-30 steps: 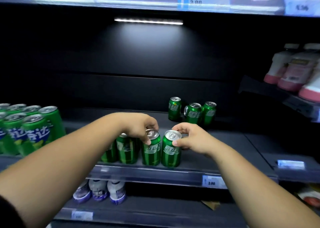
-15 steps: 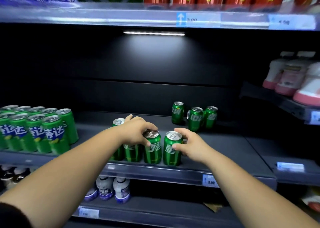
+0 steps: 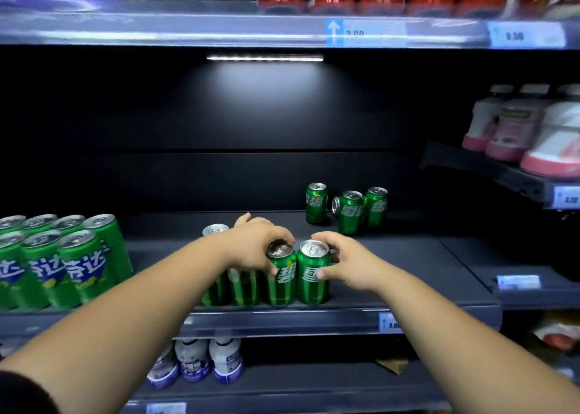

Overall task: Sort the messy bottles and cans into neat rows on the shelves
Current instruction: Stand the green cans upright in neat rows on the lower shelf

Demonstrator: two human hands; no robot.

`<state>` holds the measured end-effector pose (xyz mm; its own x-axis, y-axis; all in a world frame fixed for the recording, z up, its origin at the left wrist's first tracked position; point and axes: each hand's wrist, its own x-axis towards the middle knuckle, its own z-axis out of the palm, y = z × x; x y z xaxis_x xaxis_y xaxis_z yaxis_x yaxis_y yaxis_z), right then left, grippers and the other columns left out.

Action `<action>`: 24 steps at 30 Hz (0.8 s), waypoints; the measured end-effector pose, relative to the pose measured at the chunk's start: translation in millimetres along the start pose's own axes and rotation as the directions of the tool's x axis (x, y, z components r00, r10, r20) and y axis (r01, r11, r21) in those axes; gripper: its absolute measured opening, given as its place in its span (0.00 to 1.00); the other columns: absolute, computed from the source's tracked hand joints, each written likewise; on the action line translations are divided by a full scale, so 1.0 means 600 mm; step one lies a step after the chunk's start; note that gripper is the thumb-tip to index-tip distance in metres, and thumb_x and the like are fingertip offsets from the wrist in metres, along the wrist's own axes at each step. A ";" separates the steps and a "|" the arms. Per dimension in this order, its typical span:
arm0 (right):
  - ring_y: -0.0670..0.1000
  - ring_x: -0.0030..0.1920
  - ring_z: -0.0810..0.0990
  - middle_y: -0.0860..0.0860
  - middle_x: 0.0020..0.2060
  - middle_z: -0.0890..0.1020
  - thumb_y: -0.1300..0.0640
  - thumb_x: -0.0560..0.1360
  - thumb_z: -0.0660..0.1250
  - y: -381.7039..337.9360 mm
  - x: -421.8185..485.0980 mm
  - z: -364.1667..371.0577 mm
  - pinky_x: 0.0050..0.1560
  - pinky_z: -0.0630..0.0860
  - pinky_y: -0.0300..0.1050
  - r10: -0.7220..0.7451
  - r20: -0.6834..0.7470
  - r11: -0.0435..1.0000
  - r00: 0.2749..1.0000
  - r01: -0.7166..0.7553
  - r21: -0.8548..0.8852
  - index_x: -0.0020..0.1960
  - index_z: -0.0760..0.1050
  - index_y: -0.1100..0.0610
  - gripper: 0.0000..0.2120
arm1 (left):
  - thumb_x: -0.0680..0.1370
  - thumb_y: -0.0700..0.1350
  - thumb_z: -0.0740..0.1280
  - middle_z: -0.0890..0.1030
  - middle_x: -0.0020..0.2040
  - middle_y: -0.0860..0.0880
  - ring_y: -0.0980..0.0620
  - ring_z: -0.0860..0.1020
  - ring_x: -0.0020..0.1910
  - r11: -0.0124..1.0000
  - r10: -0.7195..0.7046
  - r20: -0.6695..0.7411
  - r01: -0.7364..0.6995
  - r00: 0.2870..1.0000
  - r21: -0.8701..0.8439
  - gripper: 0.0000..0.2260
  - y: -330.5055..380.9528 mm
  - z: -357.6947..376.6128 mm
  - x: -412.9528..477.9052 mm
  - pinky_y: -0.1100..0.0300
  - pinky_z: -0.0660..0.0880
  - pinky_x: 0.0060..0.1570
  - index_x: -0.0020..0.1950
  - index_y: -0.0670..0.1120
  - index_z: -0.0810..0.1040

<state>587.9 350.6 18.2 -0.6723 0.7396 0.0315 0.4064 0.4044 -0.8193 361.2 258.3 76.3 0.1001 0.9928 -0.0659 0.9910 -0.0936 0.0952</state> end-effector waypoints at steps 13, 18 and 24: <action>0.49 0.63 0.80 0.47 0.60 0.81 0.61 0.63 0.79 0.006 -0.012 0.017 0.67 0.76 0.53 0.002 -0.076 0.994 0.997 0.006 0.110 0.62 0.75 0.41 0.31 | 0.68 0.59 0.76 0.76 0.52 0.58 0.52 0.72 0.63 0.992 0.129 -0.036 -0.130 0.991 -0.001 0.28 -0.014 0.001 0.013 0.41 0.46 0.75 0.65 0.60 0.72; 0.48 0.61 0.80 0.48 0.60 0.82 0.61 0.70 0.78 -0.010 -0.017 0.010 0.64 0.76 0.44 0.041 -0.084 0.983 0.996 -0.025 0.182 0.66 0.74 0.49 0.27 | 0.67 0.59 0.78 0.76 0.64 0.53 0.52 0.73 0.63 0.968 0.239 -0.004 -0.239 0.971 -0.083 0.34 -0.026 -0.008 0.026 0.55 0.69 0.65 0.70 0.55 0.71; 0.41 0.59 0.79 0.48 0.63 0.79 0.56 0.74 0.74 -0.025 -0.017 -0.007 0.51 0.75 0.37 0.052 -0.230 0.979 0.972 -0.003 0.205 0.66 0.74 0.47 0.22 | 0.72 0.57 0.75 0.76 0.65 0.51 0.57 0.74 0.63 0.940 0.259 -0.093 -0.273 0.961 -0.206 0.28 -0.039 -0.026 0.042 0.63 0.69 0.62 0.70 0.52 0.73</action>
<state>591.1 338.9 32.6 -0.4896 0.8636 0.1202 0.2729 0.2827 -0.9196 338.9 286.5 87.6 0.3447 0.9372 0.0534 0.8857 -0.3435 0.3123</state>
